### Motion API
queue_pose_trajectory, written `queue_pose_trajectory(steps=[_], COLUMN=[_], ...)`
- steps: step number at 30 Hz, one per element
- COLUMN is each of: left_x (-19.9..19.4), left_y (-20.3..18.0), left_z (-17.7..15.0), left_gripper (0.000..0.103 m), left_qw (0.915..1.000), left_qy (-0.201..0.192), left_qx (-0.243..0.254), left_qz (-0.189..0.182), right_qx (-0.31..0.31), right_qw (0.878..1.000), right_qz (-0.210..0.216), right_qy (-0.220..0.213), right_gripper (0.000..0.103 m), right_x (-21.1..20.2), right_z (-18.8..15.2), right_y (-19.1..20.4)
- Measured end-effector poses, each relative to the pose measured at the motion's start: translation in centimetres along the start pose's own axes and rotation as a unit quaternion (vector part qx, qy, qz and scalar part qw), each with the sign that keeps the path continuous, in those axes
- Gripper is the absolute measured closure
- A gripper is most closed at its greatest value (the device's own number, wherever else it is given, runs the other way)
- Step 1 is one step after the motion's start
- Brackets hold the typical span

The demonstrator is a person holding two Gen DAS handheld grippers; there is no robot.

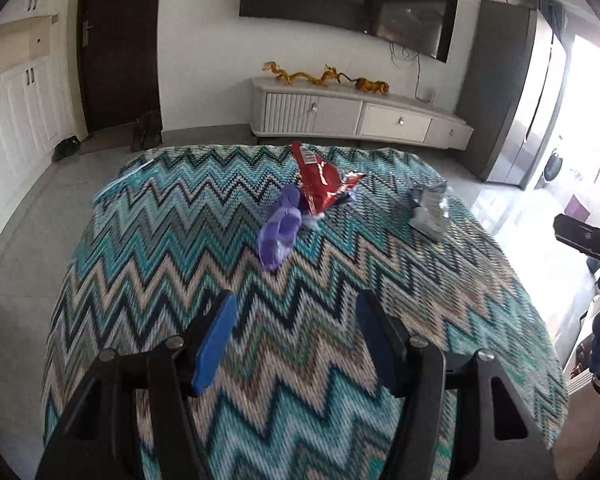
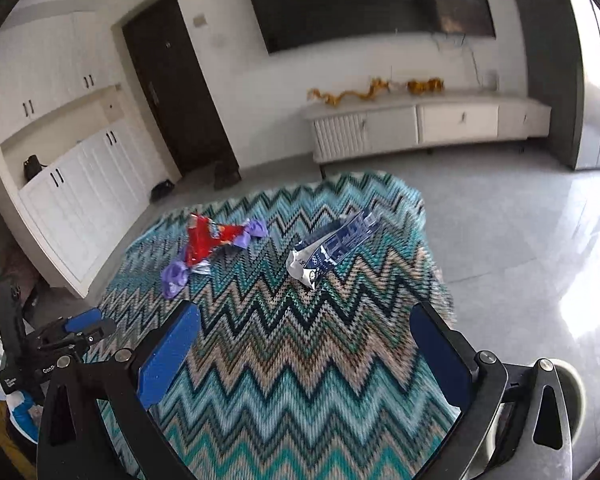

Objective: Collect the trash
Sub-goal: 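Grasp the purple wrapper with the left tool while the right tool grasps the blue milk carton, then carry purple wrapper and blue carton over the bin and open both tools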

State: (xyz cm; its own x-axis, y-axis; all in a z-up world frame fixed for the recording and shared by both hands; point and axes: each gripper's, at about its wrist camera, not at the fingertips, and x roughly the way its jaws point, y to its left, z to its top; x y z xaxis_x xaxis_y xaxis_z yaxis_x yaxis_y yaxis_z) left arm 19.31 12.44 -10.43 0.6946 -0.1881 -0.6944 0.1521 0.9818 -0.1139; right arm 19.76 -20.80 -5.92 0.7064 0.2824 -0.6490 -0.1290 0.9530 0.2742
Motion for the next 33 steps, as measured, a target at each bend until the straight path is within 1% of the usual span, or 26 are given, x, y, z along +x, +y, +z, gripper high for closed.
queue_pose_trajectory(steps=[2,6,11,12,14,16,18,22,23,24,25,26,27,28,29,30,31,33], left_x=[1.9,5.9,9.2,9.7,10.7,11.7,12.6,13.9,14.1,14.2,14.3,14.3,14.2,14.0,13.6,13.2,12.6,11.4], left_y=[0.0,0.4,1.1,1.2,1.6,1.7,1.6,1.4,1.5,1.5,1.6,1.7,1.9,1.9,2.0,2.1,2.1,2.2], left_z=[1.0,2.7,4.2,4.4,4.7,4.9,5.0,5.0,5.0,5.0,4.9,4.9,4.8,4.6,4.5,4.2,3.9,3.2], left_gripper=[0.042,0.043,0.042,0.042,0.043,0.043,0.043,0.043,0.049,0.059,0.064,0.07,0.075,0.078,0.079,0.079,0.079,0.08], left_qw=[0.9999,0.9993,0.9989,0.9988,0.9988,0.9986,0.9983,0.9979,0.9979,0.9979,0.9978,0.9979,0.998,0.9981,0.9982,0.9983,0.9984,0.9985], left_qy=[0.005,0.015,0.022,0.024,0.029,0.036,0.043,0.054,0.054,0.057,0.059,0.061,0.061,0.06,0.059,0.058,0.056,0.054], left_qx=[0.013,0.029,0.034,0.033,0.033,0.035,0.038,0.036,0.034,0.031,0.028,0.022,0.016,0.013,0.01,0.008,0.007,0.003], left_qz=[0.005,0.016,0.026,0.026,0.023,0.018,0.01,0.0,-0.001,-0.003,-0.005,-0.006,-0.008,-0.008,-0.008,-0.008,-0.008,-0.008], right_qx=[0.017,0.048,0.092,0.1,0.117,0.131,0.141,0.123,0.117,0.111,0.102,0.097,0.093,0.094,0.099,0.105,0.107,0.104], right_qw=[1.0,0.998,0.993,0.992,0.99,0.987,0.986,0.988,0.988,0.989,0.99,0.99,0.99,0.99,0.99,0.99,0.99,0.991], right_qz=[0.005,0.001,0.003,0.002,-0.003,-0.007,-0.011,-0.022,-0.024,-0.027,-0.035,-0.038,-0.037,-0.031,-0.023,-0.012,-0.003,0.008], right_qy=[0.019,0.043,0.07,0.076,0.085,0.089,0.091,0.093,0.095,0.097,0.097,0.097,0.098,0.097,0.095,0.091,0.088,0.083], right_gripper=[0.0,0.002,0.004,0.007,0.009,0.013,0.014,0.014,0.014,0.021,0.028,0.034,0.045,0.054,0.055,0.06,0.062,0.065], right_x=[3.0,7.9,12.9,13.9,15.6,16.7,17.6,18.8,19.0,19.2,19.3,19.3,19.3,19.2,19.0,18.7,18.2,17.5], right_z=[1.0,2.7,4.2,4.4,4.6,4.8,5.0,6.0,6.0,6.1,6.1,6.1,6.1,6.0,5.9,5.7,5.5,5.0], right_y=[-0.7,-2.2,-3.7,-4.1,-4.7,-5.3,-5.6,-4.8,-4.6,-4.3,-4.1,-4.0,-3.9,-3.9,-4.0,-4.1,-4.2,-4.0])
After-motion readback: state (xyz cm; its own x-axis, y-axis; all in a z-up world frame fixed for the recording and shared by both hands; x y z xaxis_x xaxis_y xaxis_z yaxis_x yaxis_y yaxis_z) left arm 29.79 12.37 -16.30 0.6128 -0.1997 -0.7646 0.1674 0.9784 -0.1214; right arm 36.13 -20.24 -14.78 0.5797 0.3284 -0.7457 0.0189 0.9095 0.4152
